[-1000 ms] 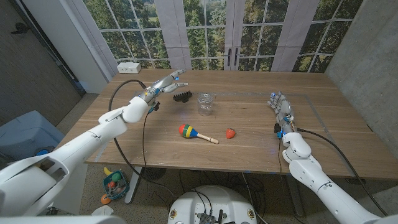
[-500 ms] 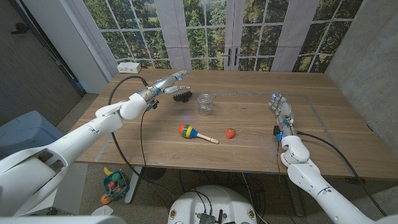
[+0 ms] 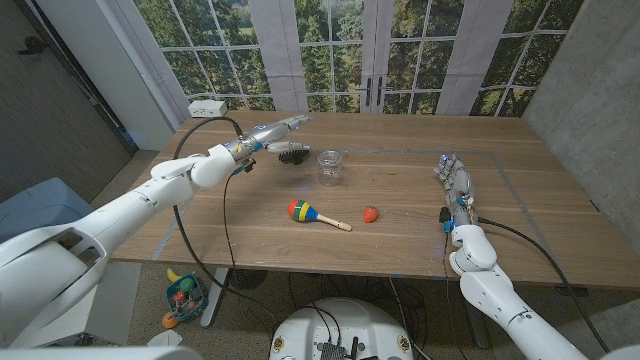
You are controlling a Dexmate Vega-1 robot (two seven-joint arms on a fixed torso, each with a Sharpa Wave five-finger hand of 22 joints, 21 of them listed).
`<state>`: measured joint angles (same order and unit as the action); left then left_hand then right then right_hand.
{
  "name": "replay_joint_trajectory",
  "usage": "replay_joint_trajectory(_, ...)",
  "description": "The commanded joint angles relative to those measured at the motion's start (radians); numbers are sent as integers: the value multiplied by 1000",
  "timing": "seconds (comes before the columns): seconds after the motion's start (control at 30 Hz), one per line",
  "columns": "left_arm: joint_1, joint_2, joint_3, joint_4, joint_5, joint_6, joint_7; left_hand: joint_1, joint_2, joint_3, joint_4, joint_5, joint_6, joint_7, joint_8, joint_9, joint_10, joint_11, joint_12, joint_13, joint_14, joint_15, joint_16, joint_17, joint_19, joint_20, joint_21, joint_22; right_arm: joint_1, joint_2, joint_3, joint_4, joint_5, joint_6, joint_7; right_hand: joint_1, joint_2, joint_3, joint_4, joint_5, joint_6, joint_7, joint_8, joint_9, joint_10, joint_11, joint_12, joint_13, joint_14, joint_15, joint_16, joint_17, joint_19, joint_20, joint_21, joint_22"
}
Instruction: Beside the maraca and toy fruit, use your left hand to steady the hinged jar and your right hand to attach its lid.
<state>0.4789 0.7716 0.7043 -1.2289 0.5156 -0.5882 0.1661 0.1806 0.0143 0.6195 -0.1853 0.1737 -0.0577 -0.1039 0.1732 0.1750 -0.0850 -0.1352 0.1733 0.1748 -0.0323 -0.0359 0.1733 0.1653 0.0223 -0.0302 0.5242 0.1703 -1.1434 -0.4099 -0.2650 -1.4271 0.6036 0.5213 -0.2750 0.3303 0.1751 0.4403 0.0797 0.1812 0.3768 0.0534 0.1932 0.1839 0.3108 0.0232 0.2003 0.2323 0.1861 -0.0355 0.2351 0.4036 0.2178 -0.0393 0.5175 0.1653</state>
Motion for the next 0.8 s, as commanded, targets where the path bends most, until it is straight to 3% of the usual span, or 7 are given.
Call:
replay_joint_trajectory(0.03, -52, 7, 37, 14, 124, -52, 17, 9, -19, -9, 0, -2, -20, 0, 9, 3, -15, -5, 0, 3, -10, -50, 3, 5, 12, 10, -10, 2, -22, 21, 8, 5, -7, 34, -11, -10, -3, 3, -6, -3, 11, 2, 6, 2, 13, 1, 10, 0, 7, 2, 6, 1, 9, -24, -2, 2)
replay_joint_trajectory(0.5, -127, 11, 97, 57, 283, -110, 109, 32, -34, -24, 4, -2, -79, -1, 10, 6, -60, -14, -1, 5, -22, -48, 5, 7, 15, 15, -27, 4, -31, 43, 13, 12, -22, 64, -31, -15, -3, 2, -9, -3, 16, 4, 6, 2, 17, 3, 10, -3, 9, 2, 8, 0, 14, -21, -9, 2)
replay_joint_trajectory(0.8, -199, 10, 182, 123, 442, -156, 233, 52, -64, -46, 4, -2, -143, -7, 12, 9, -116, -17, -3, 6, -43, -44, 2, 8, 11, 12, -48, 5, -34, 60, 12, 22, -37, 82, -45, -17, -2, 2, -12, -3, 21, 4, 7, 2, 18, 5, 10, -4, 10, 4, 9, -1, 18, -20, -15, 3)
